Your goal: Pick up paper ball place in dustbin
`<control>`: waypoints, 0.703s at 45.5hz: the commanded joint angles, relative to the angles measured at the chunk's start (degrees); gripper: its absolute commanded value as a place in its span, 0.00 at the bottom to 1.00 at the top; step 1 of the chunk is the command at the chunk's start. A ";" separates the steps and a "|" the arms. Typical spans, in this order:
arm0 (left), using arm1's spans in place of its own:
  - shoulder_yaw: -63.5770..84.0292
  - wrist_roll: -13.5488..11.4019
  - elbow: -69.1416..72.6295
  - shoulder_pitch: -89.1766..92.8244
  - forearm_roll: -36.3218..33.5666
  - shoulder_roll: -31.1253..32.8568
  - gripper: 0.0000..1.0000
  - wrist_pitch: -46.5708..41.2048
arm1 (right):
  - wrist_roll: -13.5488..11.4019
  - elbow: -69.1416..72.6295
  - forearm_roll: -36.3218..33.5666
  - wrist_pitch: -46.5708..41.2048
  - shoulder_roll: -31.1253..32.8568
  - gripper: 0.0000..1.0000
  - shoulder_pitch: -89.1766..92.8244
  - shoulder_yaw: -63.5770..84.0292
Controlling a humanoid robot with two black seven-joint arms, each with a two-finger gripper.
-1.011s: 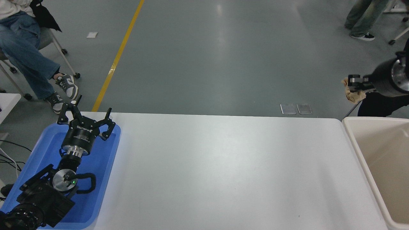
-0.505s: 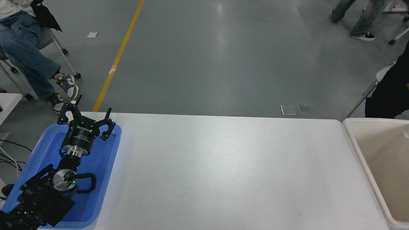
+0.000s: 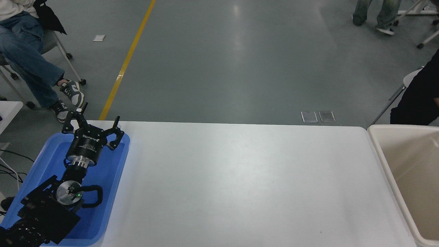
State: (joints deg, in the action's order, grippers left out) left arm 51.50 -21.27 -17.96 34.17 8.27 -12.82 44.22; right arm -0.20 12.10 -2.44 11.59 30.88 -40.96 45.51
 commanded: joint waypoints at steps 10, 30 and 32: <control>0.00 0.00 0.03 0.02 -0.01 -0.01 1.00 -0.01 | 0.03 -3.66 -0.28 4.06 -6.53 0.00 8.71 -6.05; 0.00 0.00 -0.06 0.02 -0.01 -0.01 1.00 -0.01 | 0.11 -2.69 0.07 5.90 -6.45 1.00 4.93 -6.40; 0.00 0.00 0.03 0.02 -0.01 0.08 1.00 -0.01 | 0.11 -2.78 0.07 5.81 -6.36 1.00 3.97 -6.40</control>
State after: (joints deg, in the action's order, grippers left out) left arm 51.50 -21.27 -17.96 34.19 8.26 -12.83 44.22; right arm -0.10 9.02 -2.83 16.97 24.55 -34.29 39.10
